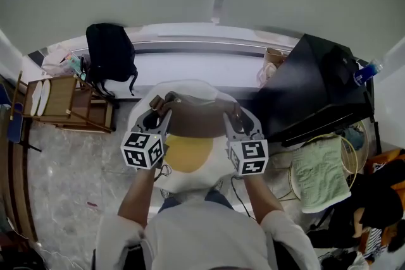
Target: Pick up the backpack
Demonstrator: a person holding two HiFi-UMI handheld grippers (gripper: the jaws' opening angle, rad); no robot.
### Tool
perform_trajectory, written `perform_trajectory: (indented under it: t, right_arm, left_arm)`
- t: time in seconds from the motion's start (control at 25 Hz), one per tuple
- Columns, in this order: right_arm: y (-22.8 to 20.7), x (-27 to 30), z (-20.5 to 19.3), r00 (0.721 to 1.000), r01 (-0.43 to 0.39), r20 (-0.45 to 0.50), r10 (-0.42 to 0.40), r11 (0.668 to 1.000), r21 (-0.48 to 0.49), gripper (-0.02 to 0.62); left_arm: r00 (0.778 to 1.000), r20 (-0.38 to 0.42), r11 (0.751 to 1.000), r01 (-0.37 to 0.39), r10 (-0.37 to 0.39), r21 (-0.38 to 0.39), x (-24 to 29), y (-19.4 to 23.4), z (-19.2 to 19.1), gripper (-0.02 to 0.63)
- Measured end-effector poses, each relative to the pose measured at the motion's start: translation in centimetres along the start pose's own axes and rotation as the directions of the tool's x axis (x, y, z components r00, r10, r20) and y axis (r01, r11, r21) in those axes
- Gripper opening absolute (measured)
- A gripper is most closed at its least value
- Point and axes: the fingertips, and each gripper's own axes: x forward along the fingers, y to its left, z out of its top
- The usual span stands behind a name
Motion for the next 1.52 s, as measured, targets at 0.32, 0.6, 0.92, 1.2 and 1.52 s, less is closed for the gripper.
perform_trajectory:
  t: [0.32, 0.6, 0.92, 1.2, 1.52]
  right_arm:
    - [0.3, -2.1, 1.9, 1.0, 0.014, 0.022, -0.014, 1.0, -0.003, 0.173]
    - [0.6, -3.8, 2.6, 0.999, 0.008, 0.05, -0.009, 1.0, 0.005, 0.173]
    - [0.7, -5.9, 3.4, 0.996, 0.021, 0.091, -0.022, 1.0, 0.011, 0.173]
    - [1.2, -6.7, 4.2, 0.993, 0.007, 0.119, -0.01, 1.0, 0.023, 0.173]
    - [1.5, -6.4, 4.7, 0.991, 0.0, 0.131, -0.004, 1.0, 0.026, 0.173]
  left_arm:
    - [1.0, 0.012, 1.0, 0.007, -0.007, 0.022, -1.8, -1.4, 1.7, 0.117]
    - [1.0, 0.022, 0.999, 0.016, -0.017, 0.04, -3.2, -2.6, 2.4, 0.117]
    - [0.998, 0.056, 0.997, 0.03, -0.033, 0.065, -4.8, -4.2, 3.1, 0.117]
    - [0.996, 0.083, 0.997, 0.023, -0.029, 0.078, -6.0, -4.5, 3.9, 0.117]
    - [0.995, 0.099, 0.997, 0.02, -0.028, 0.081, -6.3, -4.1, 4.6, 0.117]
